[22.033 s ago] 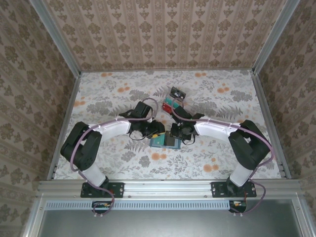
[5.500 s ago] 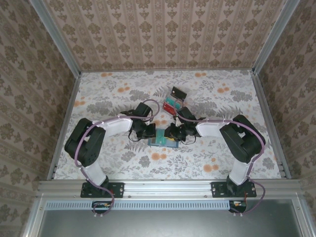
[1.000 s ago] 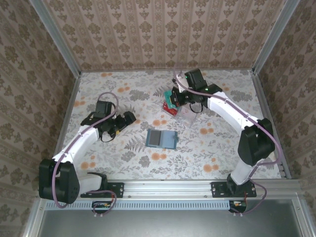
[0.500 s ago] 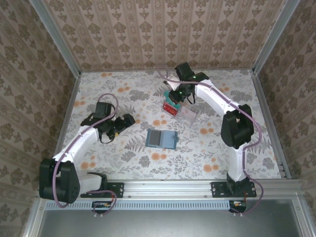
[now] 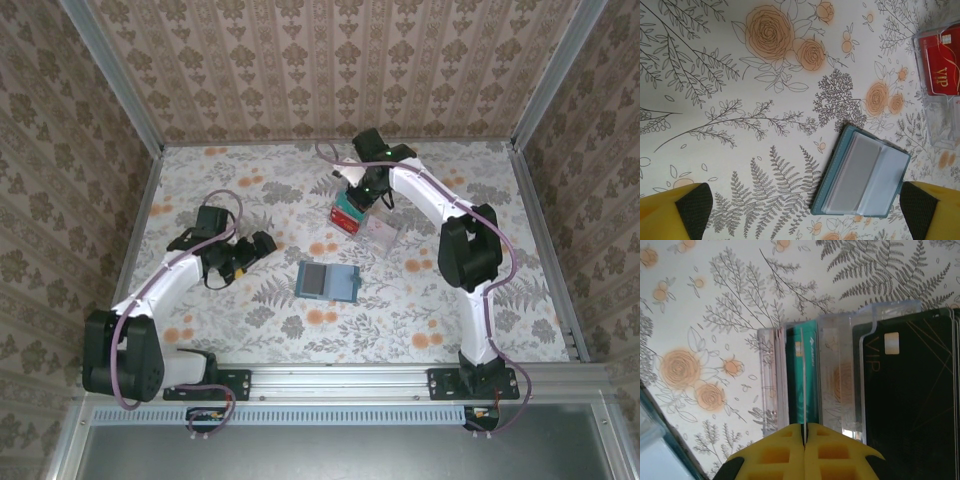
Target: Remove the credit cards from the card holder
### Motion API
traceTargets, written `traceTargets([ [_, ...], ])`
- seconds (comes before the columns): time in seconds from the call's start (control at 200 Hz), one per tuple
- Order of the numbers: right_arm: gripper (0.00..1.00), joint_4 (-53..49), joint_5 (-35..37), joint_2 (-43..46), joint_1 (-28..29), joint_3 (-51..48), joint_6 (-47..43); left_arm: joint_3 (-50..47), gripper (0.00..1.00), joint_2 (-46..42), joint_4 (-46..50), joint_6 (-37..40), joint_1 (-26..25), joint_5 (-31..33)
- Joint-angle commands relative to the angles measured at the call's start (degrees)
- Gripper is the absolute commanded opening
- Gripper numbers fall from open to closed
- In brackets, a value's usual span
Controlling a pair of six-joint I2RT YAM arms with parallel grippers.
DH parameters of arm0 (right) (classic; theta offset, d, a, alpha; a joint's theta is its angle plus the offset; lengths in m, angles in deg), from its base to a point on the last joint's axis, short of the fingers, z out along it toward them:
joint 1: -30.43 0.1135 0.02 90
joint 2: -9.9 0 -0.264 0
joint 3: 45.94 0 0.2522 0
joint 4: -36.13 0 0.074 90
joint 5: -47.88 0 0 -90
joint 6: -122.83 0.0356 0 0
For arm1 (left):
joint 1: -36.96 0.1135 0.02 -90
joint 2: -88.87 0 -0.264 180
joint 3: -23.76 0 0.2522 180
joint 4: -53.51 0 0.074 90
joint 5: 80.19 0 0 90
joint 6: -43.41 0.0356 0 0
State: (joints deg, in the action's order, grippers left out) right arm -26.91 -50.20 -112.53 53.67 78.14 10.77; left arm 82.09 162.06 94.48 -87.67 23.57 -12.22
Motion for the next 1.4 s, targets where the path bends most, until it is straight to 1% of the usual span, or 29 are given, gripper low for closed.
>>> traceTargets([
  [0.0, 0.0, -3.11, 1.62, -1.7, -0.22, 1.81, -2.93, -0.28, 1.0, 0.35, -0.83, 0.57, 0.47, -1.54],
  [0.11, 0.0, -3.44, 1.92, -2.34, -0.18, 2.38, -3.49, -0.43, 1.0, 0.46, -0.99, 0.34, 0.47, -1.53],
  [0.23, 0.03, -4.38, 1.7, -3.43, -0.14, 3.4, -4.34, -0.72, 1.0, 0.46, -1.03, 0.18, 0.47, -1.49],
  [0.4, 0.04, -5.09, 2.26, -5.12, -0.13, 5.14, -4.8, -0.8, 1.0, 0.31, -0.88, 0.49, 0.46, -1.49],
  [0.58, 0.08, -6.23, 2.27, -6.51, -0.04, 7.55, -5.0, -0.64, 1.0, 0.38, -0.56, 0.75, 0.47, -1.27],
  [0.68, 0.1, -6.11, 2.8, -6.85, 0.05, 7.89, -5.06, -0.95, 1.0, 0.46, -0.83, 0.69, 0.47, -1.27],
  [0.85, 0.14, -5.69, 3.99, -7.23, 0.29, 8.33, -4.69, -1.18, 1.0, 0.55, -1.01, 0.74, 0.47, -1.45],
  [0.925, 0.14, -5.57, 4.29, -7.1, 0.23, 8.54, -4.44, -1.09, 1.0, 0.45, -0.94, 0.68, 0.47, -1.62],
  [1.03, 0.11, -5.31, 4.69, -6.92, 0.23, 8.77, -4.09, -1.13, 1.0, 0.38, -0.93, 0.72, 0.47, -1.71],
  [1.185, 0.11, -5.04, 5.25, -6.46, 0.38, 8.76, -3.69, -1.33, 1.0, 0.29, -1.01, 0.71, 0.47, -1.84],
  [1.305, 0.16, -4.63, 7.11, -6.59, 0.57, 8.77, -3.64, -1.49, 1.0, 0.11, -1.05, 0.74, 0.47, -2.02],
  [1.395, 0.17, -4.51, 8.48, -6.85, 0.66, 8.77, -3.61, -1.58, 1.0, -0.13, -1.14, 0.73, 0.47, -2.08],
])
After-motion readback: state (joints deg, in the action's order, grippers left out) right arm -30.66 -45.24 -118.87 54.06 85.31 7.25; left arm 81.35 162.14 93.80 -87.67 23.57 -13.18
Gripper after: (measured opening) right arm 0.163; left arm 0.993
